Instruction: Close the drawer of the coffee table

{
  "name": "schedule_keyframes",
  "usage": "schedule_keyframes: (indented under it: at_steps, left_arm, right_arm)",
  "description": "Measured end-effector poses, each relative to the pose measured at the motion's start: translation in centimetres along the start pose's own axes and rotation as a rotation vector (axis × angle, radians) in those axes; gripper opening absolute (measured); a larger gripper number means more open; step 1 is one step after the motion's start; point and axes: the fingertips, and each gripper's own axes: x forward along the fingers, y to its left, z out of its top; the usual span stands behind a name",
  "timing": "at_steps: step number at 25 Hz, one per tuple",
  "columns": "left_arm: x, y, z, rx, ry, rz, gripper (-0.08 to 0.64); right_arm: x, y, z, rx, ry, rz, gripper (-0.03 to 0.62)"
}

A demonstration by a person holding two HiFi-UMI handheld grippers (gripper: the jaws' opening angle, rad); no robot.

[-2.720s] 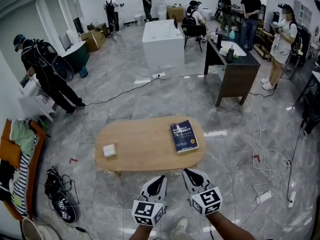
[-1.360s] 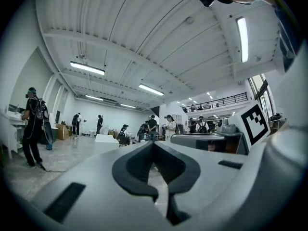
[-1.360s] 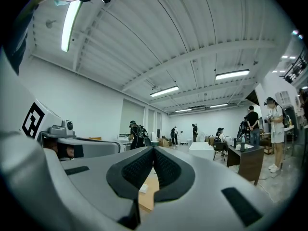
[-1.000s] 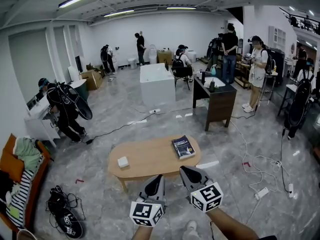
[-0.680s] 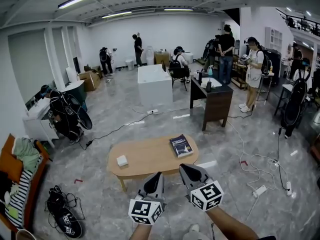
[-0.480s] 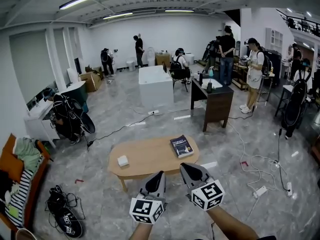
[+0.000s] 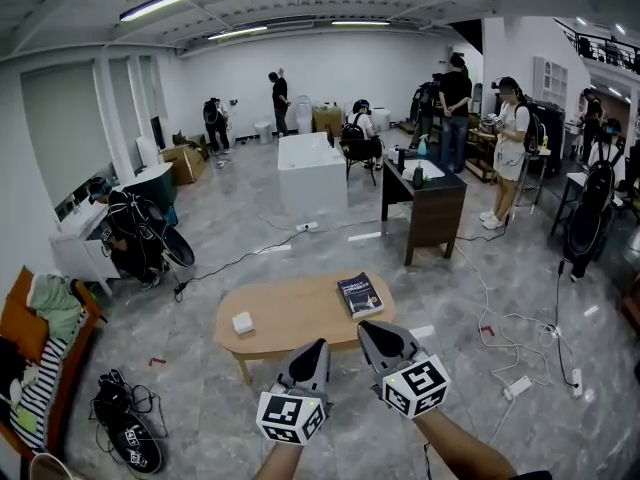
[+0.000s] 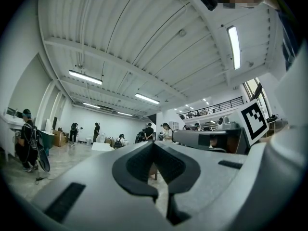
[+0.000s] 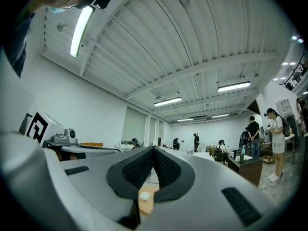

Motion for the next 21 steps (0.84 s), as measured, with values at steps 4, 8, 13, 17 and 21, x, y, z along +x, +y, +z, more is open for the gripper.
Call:
schedule_keyframes:
  at_steps: [4,8,13,17,21]
  left_arm:
    - [0.7,-0.6,0.3,0.005,-0.006,0.002,0.003]
    - [1.4,-1.4,0.3,0.007,-0.008,0.006,0.003]
    - [1.8,-1.8,0.2,0.011,-0.004,0.009,0.003]
    - [2.0,-2.2,0.2,0.012,0.003,0.014,0.002]
    - [2.3,-2.1,0.0,0.013,0.007,0.015,0.003]
  right_arm:
    - [-0.5,-0.5,0.1,-0.006,0.005,0.009,0.012]
    - [-0.9,-1.0,-0.2,-0.007,0.007,0.016,0.012]
    - [-1.4,-1.5,-0.6,0.000,0.010,0.024,0.011]
    - [-1.7,-1.6,-0.6,0.001,0.012,0.030,0.012]
    - [-1.6,-1.9,-0.7,0.003,0.011,0.030,0.012]
